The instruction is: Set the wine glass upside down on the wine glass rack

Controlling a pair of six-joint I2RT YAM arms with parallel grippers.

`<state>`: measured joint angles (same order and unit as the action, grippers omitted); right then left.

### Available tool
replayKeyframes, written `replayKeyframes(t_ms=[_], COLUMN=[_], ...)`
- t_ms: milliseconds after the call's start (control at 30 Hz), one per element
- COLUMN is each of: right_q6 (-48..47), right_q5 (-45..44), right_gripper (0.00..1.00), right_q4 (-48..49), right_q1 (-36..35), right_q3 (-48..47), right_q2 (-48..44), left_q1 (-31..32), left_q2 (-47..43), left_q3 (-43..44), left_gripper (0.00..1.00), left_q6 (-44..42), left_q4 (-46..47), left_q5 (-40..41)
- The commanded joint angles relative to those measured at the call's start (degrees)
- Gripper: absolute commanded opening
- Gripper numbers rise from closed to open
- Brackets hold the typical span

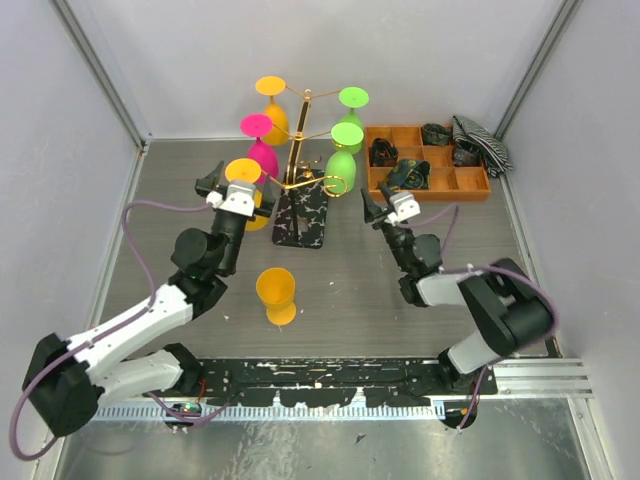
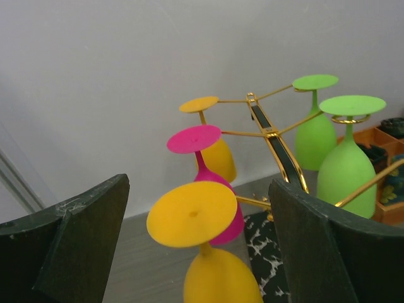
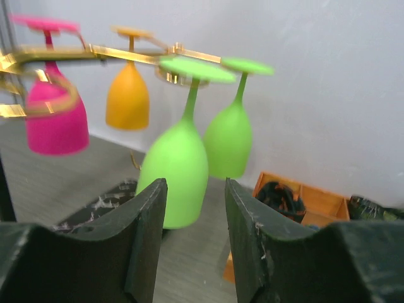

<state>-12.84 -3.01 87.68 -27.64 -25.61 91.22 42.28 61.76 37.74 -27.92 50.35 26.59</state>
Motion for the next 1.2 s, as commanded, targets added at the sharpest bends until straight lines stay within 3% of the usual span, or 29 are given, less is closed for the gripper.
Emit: replayKeyframes(t_ms=[0, 33, 100, 233, 500, 833, 1167], right_q6=[5.61, 7.74, 11.18, 16.09, 30.16, 34.91, 33.45], right_q5=[-0.25, -0.25, -0.16, -1.38, -3.69, -8.01, -8.97], right_gripper=[0.47, 0.47, 0.46, 0.47, 0.48, 0.49, 0.49], right_q4=[-12.81, -25.9, -42.98, -58.19, -92.05, -103.38, -107.52], right_q1=[-0.18, -0.2, -0.39, -2.04, -2.59, -2.96, -2.95], right_q3=[-0.32, -2.6, -7.59, -11.12, -22.31, -18.4, -18.78], right_q2=[-14.75, -18.32, -24.02, -33.39, -41.94, -55.4, -56.94], left_q1=[0.85, 0.95, 0.89, 0.99, 1.79, 6.05, 13.0], left_q2=[-8.26, -9.87, -12.21, -13.36, -15.76, -20.05, -7.31], left_q3=[3.04, 3.65, 5.35, 8.54, 5.95, 5.9, 6.49], left_gripper=[0.97, 0.97, 0.97, 0.97, 0.97, 0.96, 0.94], left_q6=[10.7, 12.74, 16.92, 24.57, 35.03, 39.18, 39.03], left_q4=[-25.47, -29.76, -38.83, -54.57, -67.59, -76.8, -81.92], left_q5=[-0.29, -0.3, -0.43, -1.04, -11.77, -13.11, -1.69])
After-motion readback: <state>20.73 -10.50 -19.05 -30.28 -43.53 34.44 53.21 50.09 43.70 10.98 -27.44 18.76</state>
